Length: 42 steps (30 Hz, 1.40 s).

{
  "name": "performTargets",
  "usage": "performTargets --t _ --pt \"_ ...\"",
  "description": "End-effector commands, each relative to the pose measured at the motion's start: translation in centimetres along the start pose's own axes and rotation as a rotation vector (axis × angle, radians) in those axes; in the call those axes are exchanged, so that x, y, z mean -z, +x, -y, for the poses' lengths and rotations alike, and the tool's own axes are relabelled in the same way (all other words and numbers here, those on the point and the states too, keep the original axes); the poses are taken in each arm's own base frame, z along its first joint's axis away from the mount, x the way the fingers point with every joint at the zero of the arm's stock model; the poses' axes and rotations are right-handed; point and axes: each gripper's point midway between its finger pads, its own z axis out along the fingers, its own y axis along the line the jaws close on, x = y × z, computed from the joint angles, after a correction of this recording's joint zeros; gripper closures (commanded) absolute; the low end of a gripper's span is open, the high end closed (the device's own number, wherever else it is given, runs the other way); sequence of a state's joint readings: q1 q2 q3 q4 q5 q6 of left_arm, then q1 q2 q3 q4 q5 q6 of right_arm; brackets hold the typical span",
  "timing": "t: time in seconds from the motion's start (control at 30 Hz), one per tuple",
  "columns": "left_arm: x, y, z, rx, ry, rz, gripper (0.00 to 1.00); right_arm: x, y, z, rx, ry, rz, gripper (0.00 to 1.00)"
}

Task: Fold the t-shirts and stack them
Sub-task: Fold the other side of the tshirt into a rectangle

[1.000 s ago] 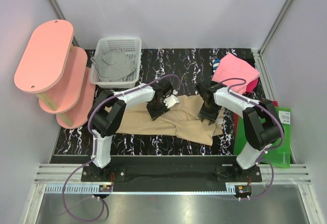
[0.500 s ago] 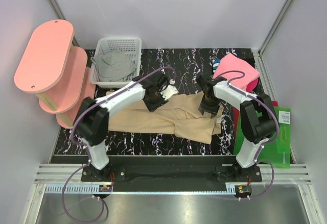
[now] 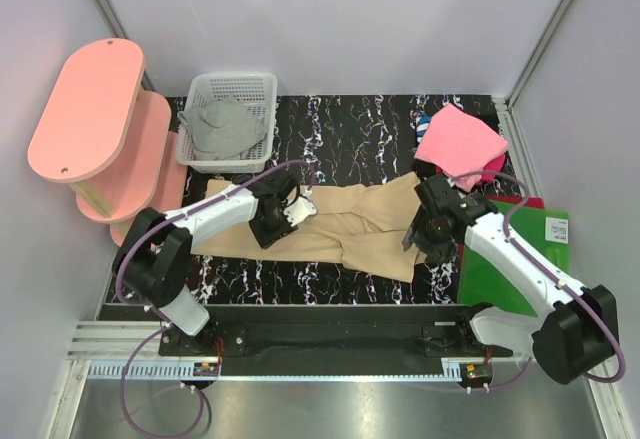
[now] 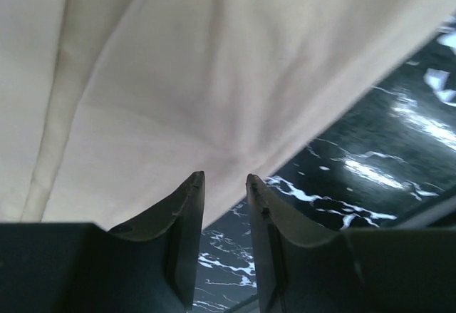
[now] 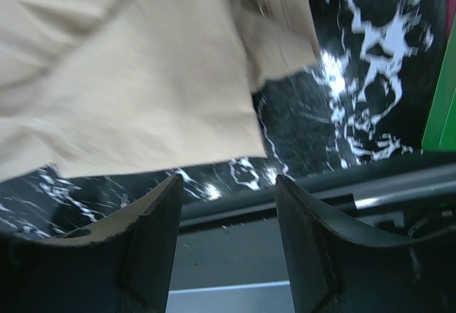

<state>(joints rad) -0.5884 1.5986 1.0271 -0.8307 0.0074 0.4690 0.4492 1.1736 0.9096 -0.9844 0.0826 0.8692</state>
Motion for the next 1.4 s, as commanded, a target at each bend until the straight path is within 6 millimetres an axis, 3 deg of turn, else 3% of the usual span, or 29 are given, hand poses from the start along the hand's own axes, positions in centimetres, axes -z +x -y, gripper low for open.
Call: performTargets --t 0.0,0.17,0.5,0.67,0.8,1.1,1.37 --pt "0.2 -2.0 -4.4 0.068 -0.090 0.071 0.67 -1.6 3.9 0.7 -0.036 0.032 -0.109 0.39" --pt "-0.4 -0.9 -6.8 0.159 -0.089 0.063 0.68 -2.6 4.5 0.4 -0.039 0.049 -0.102 0.39" --pt "0.1 -0.8 -7.1 0.172 -0.081 0.094 0.68 -7.0 5.4 3.5 -0.018 0.180 -0.054 0.43" --pt "0.3 -0.6 -6.7 0.173 -0.075 0.102 0.68 -7.0 4.6 2.7 0.000 0.174 -0.013 0.45" --pt "0.2 -0.6 -6.6 0.177 -0.067 0.103 0.68 -7.2 4.3 2.4 0.005 0.170 -0.007 0.59" --pt "-0.1 -0.3 -6.0 0.181 -0.045 0.103 0.68 -8.0 3.4 1.0 0.026 0.155 0.017 0.61" --pt "0.1 -0.4 -6.0 0.182 -0.043 0.109 0.67 -7.7 2.9 -0.1 0.031 0.117 0.028 1.00"
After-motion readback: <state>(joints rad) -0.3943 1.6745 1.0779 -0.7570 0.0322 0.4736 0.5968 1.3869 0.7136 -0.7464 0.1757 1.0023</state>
